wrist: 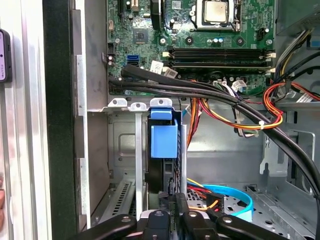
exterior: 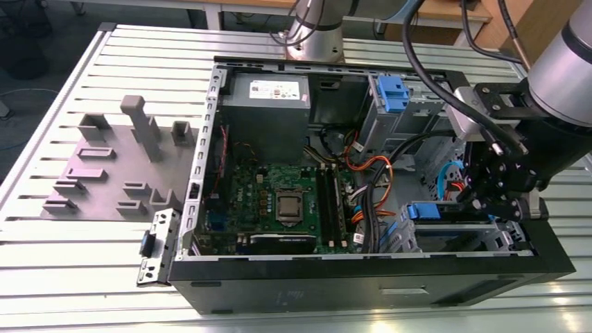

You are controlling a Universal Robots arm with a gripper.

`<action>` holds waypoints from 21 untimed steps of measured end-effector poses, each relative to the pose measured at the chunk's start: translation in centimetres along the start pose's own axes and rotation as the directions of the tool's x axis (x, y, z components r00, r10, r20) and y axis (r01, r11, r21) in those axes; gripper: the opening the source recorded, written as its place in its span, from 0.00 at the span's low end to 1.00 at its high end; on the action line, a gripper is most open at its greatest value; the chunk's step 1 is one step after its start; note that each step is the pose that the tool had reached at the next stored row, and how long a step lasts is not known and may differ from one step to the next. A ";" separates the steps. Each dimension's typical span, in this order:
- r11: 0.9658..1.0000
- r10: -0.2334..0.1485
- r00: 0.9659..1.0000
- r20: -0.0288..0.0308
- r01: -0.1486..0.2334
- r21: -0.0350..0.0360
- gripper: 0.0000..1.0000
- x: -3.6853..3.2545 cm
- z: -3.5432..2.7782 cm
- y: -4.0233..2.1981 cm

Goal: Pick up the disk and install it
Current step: 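Insert the first disk wire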

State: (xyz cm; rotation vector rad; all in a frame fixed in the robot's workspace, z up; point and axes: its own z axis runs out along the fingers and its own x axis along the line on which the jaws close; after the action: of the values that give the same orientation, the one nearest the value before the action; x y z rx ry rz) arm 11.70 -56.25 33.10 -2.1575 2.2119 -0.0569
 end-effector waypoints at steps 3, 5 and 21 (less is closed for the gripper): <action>1.000 0.000 1.000 0.004 0.000 0.000 0.16 0.00 0.00 0.00; 1.000 0.000 1.000 0.004 0.000 0.000 0.18 0.00 -0.11 -0.01; 1.000 0.000 1.000 0.007 0.000 -0.001 0.11 -0.03 -1.22 -0.07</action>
State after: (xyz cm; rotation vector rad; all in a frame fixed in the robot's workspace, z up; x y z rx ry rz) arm 11.69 -56.24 34.32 -2.1543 2.2092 -0.0484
